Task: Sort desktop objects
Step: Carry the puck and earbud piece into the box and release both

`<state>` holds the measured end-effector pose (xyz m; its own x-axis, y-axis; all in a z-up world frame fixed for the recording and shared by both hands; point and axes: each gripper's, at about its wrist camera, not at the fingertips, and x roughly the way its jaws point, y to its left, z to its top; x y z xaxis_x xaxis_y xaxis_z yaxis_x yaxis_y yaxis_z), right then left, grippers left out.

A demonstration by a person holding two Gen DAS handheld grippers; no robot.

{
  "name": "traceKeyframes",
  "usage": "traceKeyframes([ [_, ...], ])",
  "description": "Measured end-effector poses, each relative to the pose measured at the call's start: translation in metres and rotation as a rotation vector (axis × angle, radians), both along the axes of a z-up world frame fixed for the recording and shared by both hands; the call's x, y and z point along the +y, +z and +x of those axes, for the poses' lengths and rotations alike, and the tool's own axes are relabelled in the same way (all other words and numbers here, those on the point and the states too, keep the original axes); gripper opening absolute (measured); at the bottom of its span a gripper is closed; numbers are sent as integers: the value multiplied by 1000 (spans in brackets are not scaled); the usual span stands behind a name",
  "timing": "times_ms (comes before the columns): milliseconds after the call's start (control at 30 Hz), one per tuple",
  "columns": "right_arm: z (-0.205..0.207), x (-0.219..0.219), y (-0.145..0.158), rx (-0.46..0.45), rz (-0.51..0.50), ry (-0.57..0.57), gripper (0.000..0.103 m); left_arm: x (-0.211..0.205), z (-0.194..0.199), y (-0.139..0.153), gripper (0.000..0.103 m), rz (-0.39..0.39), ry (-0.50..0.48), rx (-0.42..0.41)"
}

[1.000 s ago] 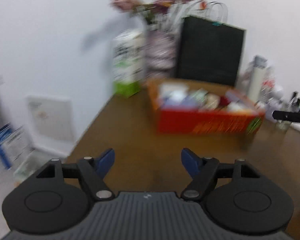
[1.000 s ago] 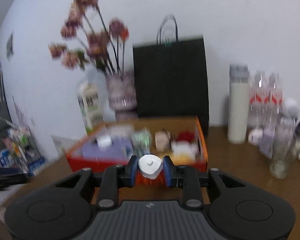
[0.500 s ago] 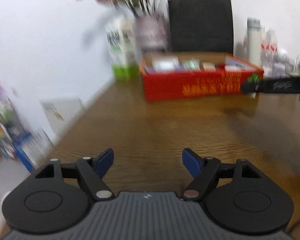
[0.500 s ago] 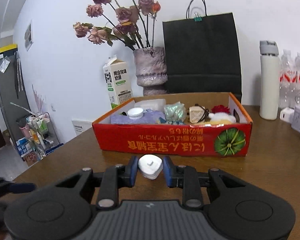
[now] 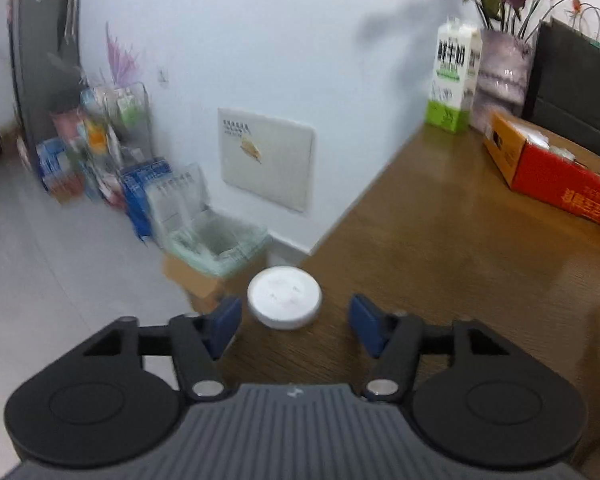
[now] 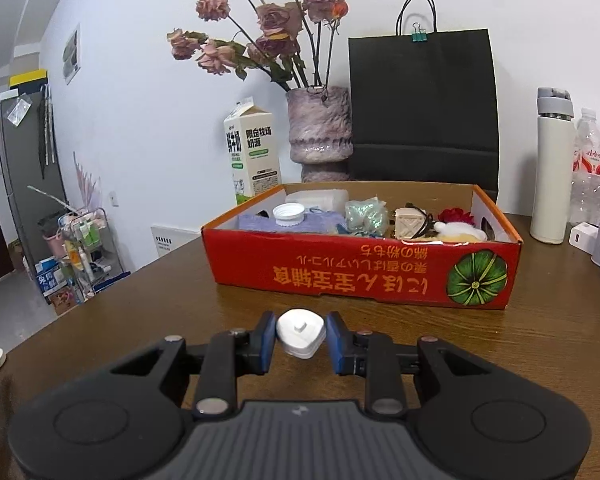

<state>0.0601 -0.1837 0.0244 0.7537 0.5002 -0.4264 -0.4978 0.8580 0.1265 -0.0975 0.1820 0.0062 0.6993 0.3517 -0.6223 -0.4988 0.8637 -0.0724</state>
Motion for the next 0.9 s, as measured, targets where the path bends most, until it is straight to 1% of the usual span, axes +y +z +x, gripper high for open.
traceKeyframes([
  [33, -1, 0, 0, -1, -1, 2, 26, 2, 2, 0, 41, -5, 12, -7],
  [67, -2, -1, 1, -4, -1, 4, 26, 6, -2, 0, 40, 4, 19, -9],
  [100, -3, -1, 2, -10, 1, 6, 26, 9, -4, -1, 40, -5, 11, -6],
  [133, -4, -1, 3, -16, 3, 9, 26, 10, -6, -1, 40, -21, 17, -17],
  [200, -6, -2, 5, -22, 5, 12, 26, 8, -12, 3, 40, -15, 9, -33],
  [267, -8, -1, 6, -25, 1, 18, 26, -2, -15, 13, 40, 9, -22, -76],
  [333, -12, -1, 9, -34, 0, 33, 26, -17, -6, 28, 40, 23, -81, -125],
  [400, -19, 1, 12, -49, 6, 47, 26, -31, 6, 43, 40, -1, -150, -160],
  [567, -39, 0, 25, -75, 7, 43, 26, -73, 65, 65, 40, -73, -333, -172],
  [667, -42, -11, 37, -79, 28, 31, 26, -102, 100, 81, 40, -48, -428, -190],
  [767, -28, -20, 53, -68, 26, -9, 26, -129, 142, 95, 40, -28, -504, -196],
  [800, -21, -21, 58, -68, 22, -29, 26, -135, 159, 99, 40, -30, -517, -187],
  [900, 9, -25, 74, -55, 4, -88, 26, -152, 211, 106, 40, -45, -557, -124],
])
